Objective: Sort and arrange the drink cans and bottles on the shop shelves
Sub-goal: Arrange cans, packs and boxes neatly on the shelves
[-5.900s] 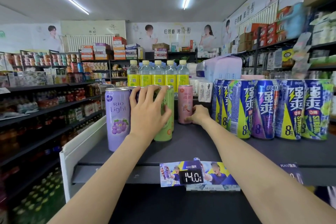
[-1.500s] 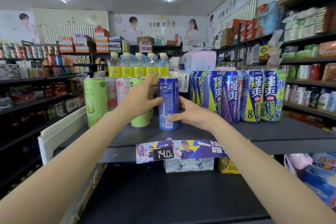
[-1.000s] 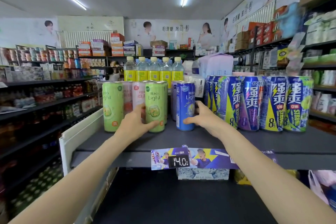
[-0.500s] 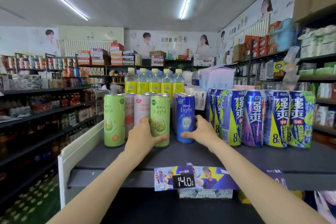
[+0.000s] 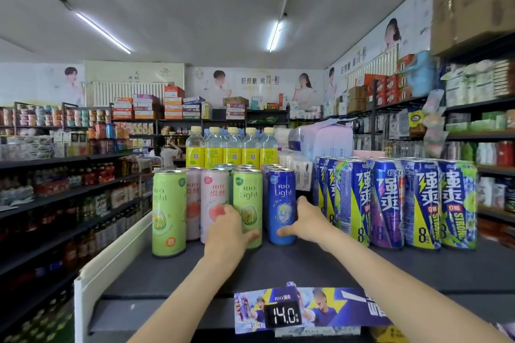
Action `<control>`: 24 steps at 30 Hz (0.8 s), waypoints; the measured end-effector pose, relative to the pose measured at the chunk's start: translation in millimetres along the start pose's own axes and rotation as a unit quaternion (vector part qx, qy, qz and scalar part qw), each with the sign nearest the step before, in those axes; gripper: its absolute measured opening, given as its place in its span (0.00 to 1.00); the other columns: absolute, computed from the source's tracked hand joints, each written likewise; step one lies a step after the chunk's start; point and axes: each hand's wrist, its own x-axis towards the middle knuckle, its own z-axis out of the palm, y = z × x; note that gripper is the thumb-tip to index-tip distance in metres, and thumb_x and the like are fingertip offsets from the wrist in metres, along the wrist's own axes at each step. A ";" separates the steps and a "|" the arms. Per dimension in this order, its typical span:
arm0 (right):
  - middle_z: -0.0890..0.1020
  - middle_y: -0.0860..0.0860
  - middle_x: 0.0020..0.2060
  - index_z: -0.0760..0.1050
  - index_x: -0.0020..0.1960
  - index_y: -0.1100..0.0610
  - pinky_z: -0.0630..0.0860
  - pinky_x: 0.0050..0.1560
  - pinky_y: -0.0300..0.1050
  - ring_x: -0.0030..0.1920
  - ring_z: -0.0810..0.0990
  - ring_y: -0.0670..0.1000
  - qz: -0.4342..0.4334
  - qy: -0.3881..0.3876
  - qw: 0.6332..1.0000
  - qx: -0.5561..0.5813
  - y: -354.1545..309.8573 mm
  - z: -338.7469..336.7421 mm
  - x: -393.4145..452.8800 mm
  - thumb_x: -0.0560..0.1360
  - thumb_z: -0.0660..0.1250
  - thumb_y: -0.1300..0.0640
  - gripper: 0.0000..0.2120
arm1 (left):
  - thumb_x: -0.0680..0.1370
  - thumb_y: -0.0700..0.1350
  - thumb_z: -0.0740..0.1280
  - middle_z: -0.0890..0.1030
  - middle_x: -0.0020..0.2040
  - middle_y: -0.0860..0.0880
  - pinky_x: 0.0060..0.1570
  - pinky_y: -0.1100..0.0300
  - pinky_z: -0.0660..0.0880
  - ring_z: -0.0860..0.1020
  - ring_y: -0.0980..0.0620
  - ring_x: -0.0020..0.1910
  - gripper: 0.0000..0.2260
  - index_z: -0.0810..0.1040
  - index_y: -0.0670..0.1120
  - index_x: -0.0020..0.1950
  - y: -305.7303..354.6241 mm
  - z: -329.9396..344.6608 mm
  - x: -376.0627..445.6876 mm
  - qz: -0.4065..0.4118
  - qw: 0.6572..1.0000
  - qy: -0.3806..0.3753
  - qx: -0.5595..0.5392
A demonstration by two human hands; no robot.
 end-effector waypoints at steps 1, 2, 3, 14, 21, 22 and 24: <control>0.76 0.55 0.59 0.63 0.57 0.61 0.73 0.56 0.45 0.58 0.75 0.54 0.002 -0.001 1.000 0.003 0.8 0.8 -0.4 0.66 0.77 0.57 0.28 | 0.73 0.53 0.70 0.75 0.59 0.41 0.51 0.56 0.70 0.75 0.42 0.58 0.26 0.64 0.39 0.60 2.7 1.4 2.0 -0.002 1.000 -0.006 0.002; 0.76 0.55 0.59 0.63 0.56 0.61 0.73 0.55 0.45 0.58 0.76 0.54 0.000 0.000 1.000 0.005 2.3 1.6 -0.9 0.66 0.77 0.57 0.28 | 0.74 0.52 0.69 0.75 0.59 0.41 0.51 0.56 0.70 0.75 0.42 0.58 0.25 0.64 0.38 0.61 5.6 3.2 4.4 -0.006 1.000 -0.014 -0.001; 0.76 0.55 0.58 0.63 0.56 0.61 0.74 0.56 0.46 0.57 0.76 0.53 -0.001 0.001 1.000 0.008 4.3 2.5 -0.4 0.66 0.77 0.57 0.28 | 0.75 0.50 0.69 0.74 0.60 0.41 0.52 0.56 0.69 0.74 0.42 0.59 0.24 0.64 0.38 0.61 9.2 5.0 7.2 -0.011 1.000 -0.023 -0.009; 0.76 0.48 0.59 0.61 0.67 0.56 0.73 0.59 0.44 0.56 0.76 0.48 -0.016 -0.030 0.988 0.154 20.1 9.2 9.5 0.65 0.78 0.60 0.38 | 0.71 0.43 0.71 0.68 0.67 0.39 0.62 0.55 0.67 0.69 0.42 0.66 0.34 0.55 0.35 0.69 9.6 30.9 25.2 -0.018 0.983 -0.039 -0.181; 0.75 0.46 0.55 0.56 0.71 0.53 0.72 0.43 0.30 0.54 0.75 0.44 -0.064 -0.070 0.972 0.215 17.5 8.7 12.6 0.67 0.74 0.69 0.41 | 0.70 0.38 0.72 0.70 0.65 0.41 0.63 0.54 0.68 0.71 0.45 0.63 0.32 0.59 0.39 0.68 7.1 34.0 33.0 -0.015 0.965 -0.023 -0.262; 0.75 0.46 0.55 0.57 0.71 0.53 0.72 0.45 0.31 0.54 0.75 0.45 -0.062 -0.064 0.973 0.214 18.2 9.5 12.7 0.66 0.74 0.69 0.40 | 0.70 0.38 0.71 0.71 0.65 0.42 0.62 0.55 0.69 0.71 0.45 0.63 0.31 0.59 0.39 0.68 6.7 34.5 32.4 -0.014 0.965 -0.025 -0.261; 0.75 0.47 0.57 0.57 0.71 0.53 0.73 0.51 0.36 0.56 0.75 0.46 -0.058 -0.049 0.976 0.203 20.1 11.7 14.4 0.66 0.75 0.68 0.41 | 0.71 0.38 0.71 0.71 0.65 0.42 0.60 0.58 0.69 0.72 0.45 0.63 0.31 0.58 0.39 0.69 7.4 35.5 31.9 -0.008 0.964 -0.026 -0.264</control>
